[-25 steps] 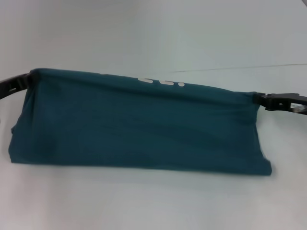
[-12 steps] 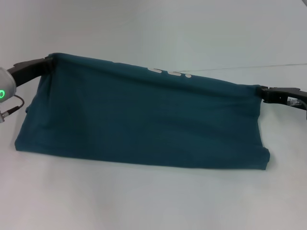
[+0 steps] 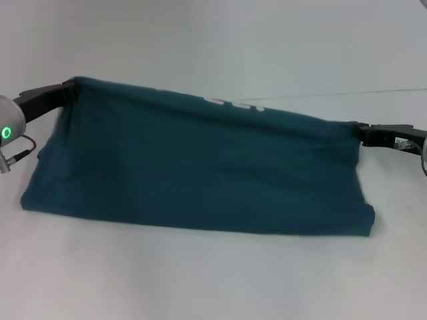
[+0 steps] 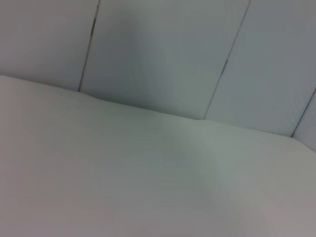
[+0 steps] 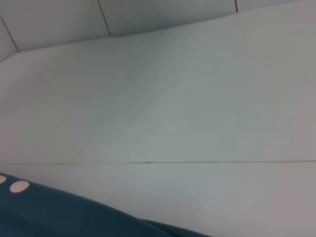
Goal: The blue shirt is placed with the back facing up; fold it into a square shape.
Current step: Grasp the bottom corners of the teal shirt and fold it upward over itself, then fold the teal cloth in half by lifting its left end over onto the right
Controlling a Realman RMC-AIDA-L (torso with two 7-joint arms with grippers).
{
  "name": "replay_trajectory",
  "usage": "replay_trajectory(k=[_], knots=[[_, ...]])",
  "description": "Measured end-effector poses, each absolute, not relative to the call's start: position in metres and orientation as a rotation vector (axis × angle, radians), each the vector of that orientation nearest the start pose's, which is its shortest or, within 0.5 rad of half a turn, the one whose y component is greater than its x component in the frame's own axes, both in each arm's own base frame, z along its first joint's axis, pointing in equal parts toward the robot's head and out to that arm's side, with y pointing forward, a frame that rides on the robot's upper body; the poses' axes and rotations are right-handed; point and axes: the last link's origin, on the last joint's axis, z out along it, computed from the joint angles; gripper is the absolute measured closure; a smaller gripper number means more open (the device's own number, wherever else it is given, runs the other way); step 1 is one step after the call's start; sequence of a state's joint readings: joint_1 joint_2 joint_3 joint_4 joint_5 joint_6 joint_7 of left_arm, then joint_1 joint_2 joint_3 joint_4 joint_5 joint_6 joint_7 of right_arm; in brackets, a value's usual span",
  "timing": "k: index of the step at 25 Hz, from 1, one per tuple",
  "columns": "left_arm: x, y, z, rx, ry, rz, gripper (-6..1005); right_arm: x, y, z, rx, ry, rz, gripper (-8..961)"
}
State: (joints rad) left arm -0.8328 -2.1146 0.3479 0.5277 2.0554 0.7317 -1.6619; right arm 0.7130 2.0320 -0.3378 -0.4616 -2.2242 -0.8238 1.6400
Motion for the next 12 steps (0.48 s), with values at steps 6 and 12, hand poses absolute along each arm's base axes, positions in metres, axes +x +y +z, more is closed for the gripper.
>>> replay_trajectory(k=[6, 12], knots=[[-0.265, 0.465, 0.028, -1.812, -1.09, -0.615, 930, 0.332, 0.421, 0.035, -1.94, 1.107, 0.363, 852], [-0.273, 0.462, 0.033, -1.763, -1.111, -0.625, 746, 0.335, 0.421, 0.05, -1.901, 1.112, 0.386, 589]])
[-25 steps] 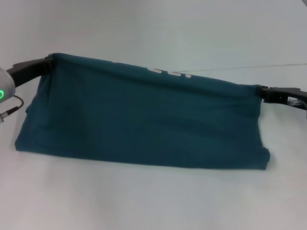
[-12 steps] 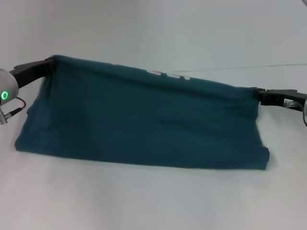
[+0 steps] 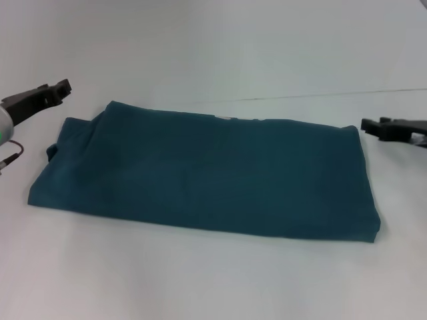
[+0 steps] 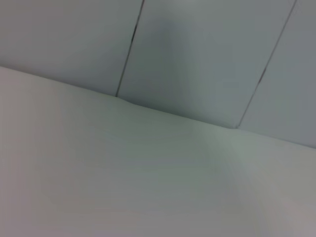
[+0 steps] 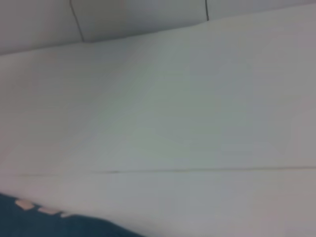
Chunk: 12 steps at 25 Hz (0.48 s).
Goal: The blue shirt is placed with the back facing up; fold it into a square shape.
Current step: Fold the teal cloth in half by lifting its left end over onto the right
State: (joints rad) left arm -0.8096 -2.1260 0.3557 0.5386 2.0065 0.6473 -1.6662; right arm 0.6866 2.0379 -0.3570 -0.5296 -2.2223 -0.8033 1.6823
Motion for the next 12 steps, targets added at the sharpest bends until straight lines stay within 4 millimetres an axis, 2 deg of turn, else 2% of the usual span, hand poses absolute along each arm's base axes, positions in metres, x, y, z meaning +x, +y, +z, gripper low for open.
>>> replay_trajectory(k=[4, 10, 12], knots=[[-0.277, 0.459, 0.039, -1.754, -1.107, -0.631, 566, 0.334, 0.415, 0.067, -1.891, 1.143, 0.475, 408], [-0.274, 0.448, 0.045, -1.864, -1.102, -0.682, 303, 0.332, 0.396, 0.089, -1.934, 1.232, 0.641, 293], [-0.273, 0.444, 0.046, -1.898, -1.098, -0.686, 290, 0.332, 0.389, 0.091, -1.959, 1.273, 0.667, 255]])
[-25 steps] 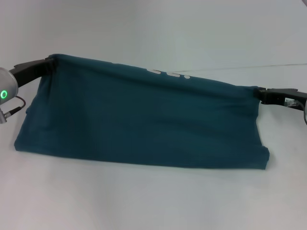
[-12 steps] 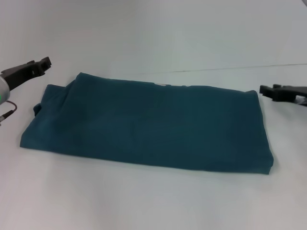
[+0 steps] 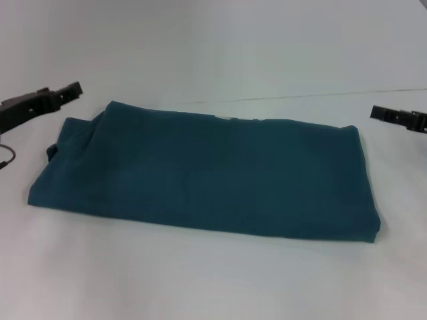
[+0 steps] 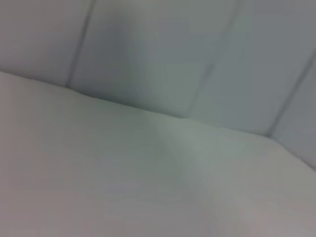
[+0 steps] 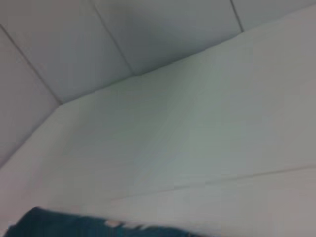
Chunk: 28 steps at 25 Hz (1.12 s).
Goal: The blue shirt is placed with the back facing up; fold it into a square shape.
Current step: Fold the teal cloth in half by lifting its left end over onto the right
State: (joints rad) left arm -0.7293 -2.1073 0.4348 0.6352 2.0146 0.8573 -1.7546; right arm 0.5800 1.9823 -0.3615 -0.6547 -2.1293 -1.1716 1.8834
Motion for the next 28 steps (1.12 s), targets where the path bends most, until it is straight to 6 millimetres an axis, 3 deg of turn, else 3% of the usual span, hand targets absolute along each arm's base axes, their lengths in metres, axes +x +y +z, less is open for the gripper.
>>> replay_trajectory(k=[9, 17, 28], knots=[[-0.285, 0.411, 0.055, -2.015, -1.095, -0.661, 245, 0.335, 0.352, 0.092, -2.086, 1.474, 0.725, 14], [-0.309, 0.398, 0.049, -2.013, -1.108, -0.513, 246, 0.335, 0.336, 0.086, -2.13, 1.656, 0.678, 14], [-0.325, 0.394, 0.048, -1.983, -1.109, -0.397, 246, 0.343, 0.325, 0.082, -2.122, 1.765, 0.599, 15]])
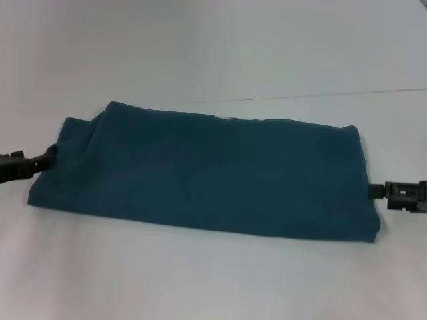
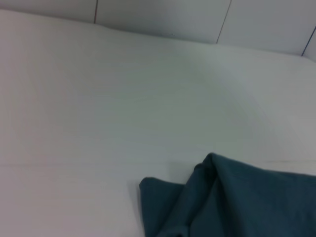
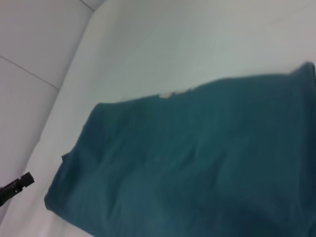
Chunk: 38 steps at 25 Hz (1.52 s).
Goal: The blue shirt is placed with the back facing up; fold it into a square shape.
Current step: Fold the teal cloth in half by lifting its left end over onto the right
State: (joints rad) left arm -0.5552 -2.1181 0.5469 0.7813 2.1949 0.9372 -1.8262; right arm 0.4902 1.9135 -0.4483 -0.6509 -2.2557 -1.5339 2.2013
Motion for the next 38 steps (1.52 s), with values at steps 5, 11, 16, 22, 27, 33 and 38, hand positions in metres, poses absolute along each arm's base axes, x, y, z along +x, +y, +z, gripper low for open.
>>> replay_trajectory(k=[5, 11, 16, 22, 27, 33, 38], knots=[[-0.326, 0.393, 0.046, -1.984, -1.114, -0.389, 246, 0.35, 0.319, 0.078, -2.106, 1.822, 0.526, 17], [-0.326, 0.392, 0.044, -1.992, -1.114, -0.383, 245, 0.351, 0.317, 0.071, -2.104, 1.852, 0.521, 19], [-0.327, 0.392, 0.043, -1.995, -1.114, -0.381, 245, 0.351, 0.319, 0.062, -2.101, 1.863, 0.515, 21], [-0.327, 0.392, 0.043, -1.996, -1.114, -0.381, 245, 0.35, 0.323, 0.053, -2.096, 1.849, 0.496, 44], [-0.326, 0.391, 0.042, -1.998, -1.114, -0.381, 245, 0.345, 0.325, 0.045, -2.125, 1.839, 0.468, 148], [-0.327, 0.392, 0.043, -1.996, -1.114, -0.381, 245, 0.344, 0.325, 0.042, -2.146, 1.839, 0.433, 348], [-0.326, 0.391, 0.042, -2.0, -1.115, -0.382, 246, 0.346, 0.325, 0.045, -2.135, 1.826, 0.436, 571]])
